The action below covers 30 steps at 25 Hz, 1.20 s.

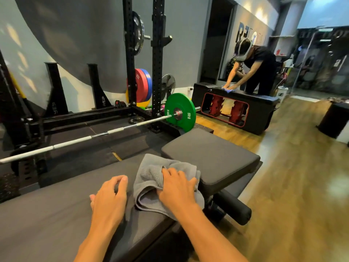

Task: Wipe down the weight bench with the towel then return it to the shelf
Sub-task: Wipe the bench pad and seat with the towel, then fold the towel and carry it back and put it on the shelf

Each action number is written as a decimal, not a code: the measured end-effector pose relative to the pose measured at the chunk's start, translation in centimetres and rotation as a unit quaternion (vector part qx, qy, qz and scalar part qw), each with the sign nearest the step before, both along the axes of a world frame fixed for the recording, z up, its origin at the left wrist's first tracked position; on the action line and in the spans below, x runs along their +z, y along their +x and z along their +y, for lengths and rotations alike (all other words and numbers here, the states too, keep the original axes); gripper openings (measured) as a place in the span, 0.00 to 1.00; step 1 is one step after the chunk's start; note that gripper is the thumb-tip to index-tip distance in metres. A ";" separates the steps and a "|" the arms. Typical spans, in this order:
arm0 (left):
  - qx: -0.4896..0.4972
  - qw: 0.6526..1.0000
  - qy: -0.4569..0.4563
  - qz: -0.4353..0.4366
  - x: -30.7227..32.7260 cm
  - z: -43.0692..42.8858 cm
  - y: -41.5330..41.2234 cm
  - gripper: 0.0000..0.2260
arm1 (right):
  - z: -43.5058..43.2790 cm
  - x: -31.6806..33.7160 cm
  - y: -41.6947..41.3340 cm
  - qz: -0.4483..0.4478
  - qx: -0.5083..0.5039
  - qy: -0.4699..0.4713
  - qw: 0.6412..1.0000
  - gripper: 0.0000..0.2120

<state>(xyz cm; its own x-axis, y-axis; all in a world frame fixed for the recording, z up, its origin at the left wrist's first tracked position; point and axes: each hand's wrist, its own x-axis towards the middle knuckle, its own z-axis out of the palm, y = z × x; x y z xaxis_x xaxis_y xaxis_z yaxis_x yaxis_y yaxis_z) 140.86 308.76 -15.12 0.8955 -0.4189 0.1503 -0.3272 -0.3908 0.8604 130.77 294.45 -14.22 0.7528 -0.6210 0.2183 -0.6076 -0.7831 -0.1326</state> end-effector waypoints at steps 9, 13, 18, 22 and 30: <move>-0.056 0.929 -0.220 0.291 7.1 -5.2 -2.7 0.20 | 1.4 4.7 -3.3 -0.150 -0.002 -0.084 0.985 0.38; -0.135 0.867 -0.226 0.422 20.3 -5.6 -4.7 0.16 | 2.0 16.2 -7.7 -0.170 0.022 -0.033 0.985 0.42; -0.253 0.882 -0.197 0.346 40.3 -8.3 -9.8 0.15 | 0.9 33.9 -16.2 -0.221 0.059 -0.001 0.974 0.23; -0.368 0.864 -0.201 0.277 55.3 -12.4 -15.8 0.20 | -3.6 49.1 -23.8 -0.493 -0.017 0.070 0.867 0.12; -0.473 0.798 -0.214 0.306 65.2 -23.4 -25.0 0.17 | -15.1 60.0 -32.8 -0.597 -0.210 0.522 0.572 0.20</move>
